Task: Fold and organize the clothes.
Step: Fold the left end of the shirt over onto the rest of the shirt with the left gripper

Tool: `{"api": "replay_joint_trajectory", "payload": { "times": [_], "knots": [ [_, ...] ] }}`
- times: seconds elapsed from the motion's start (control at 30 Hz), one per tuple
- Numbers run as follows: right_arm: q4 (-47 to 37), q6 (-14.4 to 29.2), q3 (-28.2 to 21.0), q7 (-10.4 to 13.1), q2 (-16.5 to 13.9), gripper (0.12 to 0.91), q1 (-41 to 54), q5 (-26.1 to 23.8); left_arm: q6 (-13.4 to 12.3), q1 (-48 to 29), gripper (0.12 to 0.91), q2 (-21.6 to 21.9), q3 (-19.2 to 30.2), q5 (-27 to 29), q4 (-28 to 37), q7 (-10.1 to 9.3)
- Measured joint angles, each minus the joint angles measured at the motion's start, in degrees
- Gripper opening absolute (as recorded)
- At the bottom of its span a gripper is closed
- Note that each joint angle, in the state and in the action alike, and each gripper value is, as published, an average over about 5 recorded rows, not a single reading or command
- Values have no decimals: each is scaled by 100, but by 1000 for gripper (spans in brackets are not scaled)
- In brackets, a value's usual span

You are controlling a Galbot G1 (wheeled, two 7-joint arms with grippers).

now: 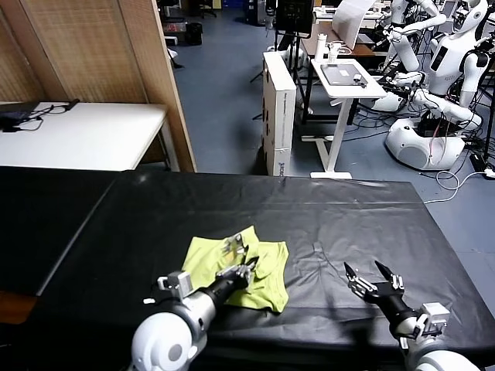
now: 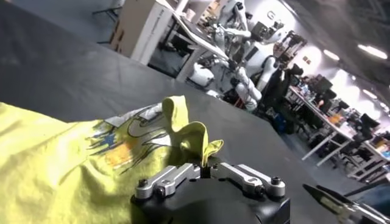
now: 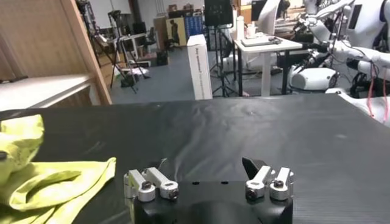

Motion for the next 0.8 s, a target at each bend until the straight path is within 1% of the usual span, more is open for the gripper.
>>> {"api": "replay_joint_trajectory", "payload": {
  "times": [0.13, 0.33, 0.53, 0.6, 0.67, 0.8],
  "knots": [
    [0, -2, -15, -1, 3, 907, 2, -14, -25, -55, 189, -79, 6, 58, 112, 24],
    [4, -3, -73, -3, 14, 907, 29, -49, -72, -6, 189, -197, 43, 289, 262, 131],
    [1, -6, -175, -27, 4, 907, 97, -110, -175, 1, 189, -279, 29, 511, 361, 151],
    [-19, -6, -217, -51, -24, 907, 126, -138, -182, -2, 217, -312, 19, 519, 355, 151],
    [-48, -9, -264, -73, -74, 907, 165, -158, -184, 1, 283, -355, 17, 538, 338, 148],
    [-85, -16, -366, -85, -215, 907, 251, -164, -186, 65, 505, -464, 34, 581, 277, 139]
  ]
}}
